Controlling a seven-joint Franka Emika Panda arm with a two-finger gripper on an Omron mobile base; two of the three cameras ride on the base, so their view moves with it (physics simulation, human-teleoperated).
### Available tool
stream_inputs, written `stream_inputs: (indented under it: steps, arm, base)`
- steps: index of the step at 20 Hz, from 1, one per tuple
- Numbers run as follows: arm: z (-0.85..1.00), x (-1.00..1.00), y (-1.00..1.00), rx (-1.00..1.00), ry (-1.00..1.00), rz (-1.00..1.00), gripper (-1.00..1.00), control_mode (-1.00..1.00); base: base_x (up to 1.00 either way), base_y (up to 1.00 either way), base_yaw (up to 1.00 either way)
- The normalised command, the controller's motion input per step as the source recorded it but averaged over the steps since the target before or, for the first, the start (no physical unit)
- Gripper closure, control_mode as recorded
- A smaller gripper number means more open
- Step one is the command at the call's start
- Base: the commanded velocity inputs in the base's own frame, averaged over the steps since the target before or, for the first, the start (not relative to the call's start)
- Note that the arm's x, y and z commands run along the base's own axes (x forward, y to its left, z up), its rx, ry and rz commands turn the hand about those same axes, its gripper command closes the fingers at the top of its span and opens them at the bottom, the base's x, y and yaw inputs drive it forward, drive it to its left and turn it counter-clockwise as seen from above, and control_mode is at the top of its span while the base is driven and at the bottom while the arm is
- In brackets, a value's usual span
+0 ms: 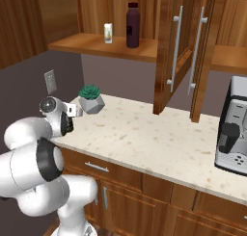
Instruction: Sort all alcoholic drinks to one cabinet, and non-alcoholic drinks to the other.
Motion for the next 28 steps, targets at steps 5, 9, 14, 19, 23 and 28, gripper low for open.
stream_inputs:
  steps: [5,9,14,19,23,28]
  arm:
    - [0.50,-0.26,-0.26,0.00,0.01,0.00,1.00,-1.00]
    - [0.46,-0.30,-0.21,0.00,0.00,0.00,1.00,-1.00]
    - [0.44,-0.34,-0.19,0.00,0.00,0.00,1.00,-1.00]
    - [0.42,-0.40,-0.20,0.00,0.00,0.00,1.00,-1.00]
    - [0.40,-0.44,-0.18,0.00,0.00,0.00,1.00,-1.00]
    - [0.37,-0.46,-0.17,0.00,-0.02,0.00,1.00,-1.00]
  base:
    - [0.00,0.00,0.00]
    - [0.00,0.00,0.00]
    - [0.00,0.00,0.00]
    - [0.00,0.00,0.00]
    - [0.00,0.00,0.00]
    - [0.00,0.00,0.00]
